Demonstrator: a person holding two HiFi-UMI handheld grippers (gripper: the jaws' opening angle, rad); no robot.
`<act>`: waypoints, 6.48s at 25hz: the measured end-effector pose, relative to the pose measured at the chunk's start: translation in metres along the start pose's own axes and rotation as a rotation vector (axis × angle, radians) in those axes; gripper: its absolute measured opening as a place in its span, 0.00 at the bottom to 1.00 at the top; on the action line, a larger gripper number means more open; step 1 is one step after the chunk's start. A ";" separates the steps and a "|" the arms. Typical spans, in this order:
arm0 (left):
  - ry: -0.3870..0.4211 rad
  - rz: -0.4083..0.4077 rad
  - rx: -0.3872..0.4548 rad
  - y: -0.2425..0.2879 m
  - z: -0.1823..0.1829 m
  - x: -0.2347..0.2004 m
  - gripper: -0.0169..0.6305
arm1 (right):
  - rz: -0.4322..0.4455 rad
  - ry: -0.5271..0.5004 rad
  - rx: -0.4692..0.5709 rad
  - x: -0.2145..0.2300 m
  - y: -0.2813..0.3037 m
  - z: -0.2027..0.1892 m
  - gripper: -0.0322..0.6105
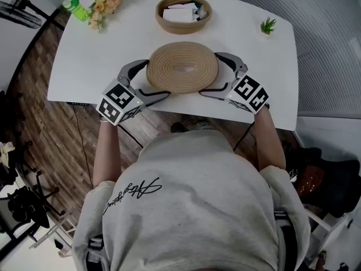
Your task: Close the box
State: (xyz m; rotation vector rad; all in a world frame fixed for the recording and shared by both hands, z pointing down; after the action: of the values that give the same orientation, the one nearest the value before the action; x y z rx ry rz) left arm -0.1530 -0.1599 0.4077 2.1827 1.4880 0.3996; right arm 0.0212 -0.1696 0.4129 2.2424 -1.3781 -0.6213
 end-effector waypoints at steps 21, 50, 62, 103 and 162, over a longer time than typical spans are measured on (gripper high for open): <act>0.054 0.031 0.036 -0.021 0.032 -0.002 0.80 | -0.035 -0.036 0.060 0.007 -0.019 0.032 0.91; 0.054 0.038 0.070 -0.002 0.059 -0.053 0.80 | -0.024 -0.021 0.082 0.068 -0.006 0.040 0.91; 0.046 0.044 0.074 0.006 0.068 -0.076 0.80 | -0.024 -0.033 0.078 0.094 -0.001 0.046 0.91; 0.027 0.047 0.049 0.041 0.079 -0.141 0.80 | -0.007 -0.034 0.045 0.162 0.031 0.043 0.91; -0.052 -0.006 -0.011 0.083 0.068 -0.217 0.80 | 0.033 0.028 0.038 0.228 0.081 0.027 0.91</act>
State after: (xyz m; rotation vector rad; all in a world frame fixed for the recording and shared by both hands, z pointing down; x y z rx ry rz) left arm -0.1346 -0.4008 0.3981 2.1628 1.4610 0.3454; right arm 0.0403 -0.4122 0.4042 2.2445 -1.4208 -0.5553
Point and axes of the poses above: the fingertips, and each gripper's own axes: y forward along the fingers, x to its right, z out of its top, the point moved 4 cm from there along -y, backward along the fingers, and after that the axes turned 4 degrees about -z, right-handed, at the moved point
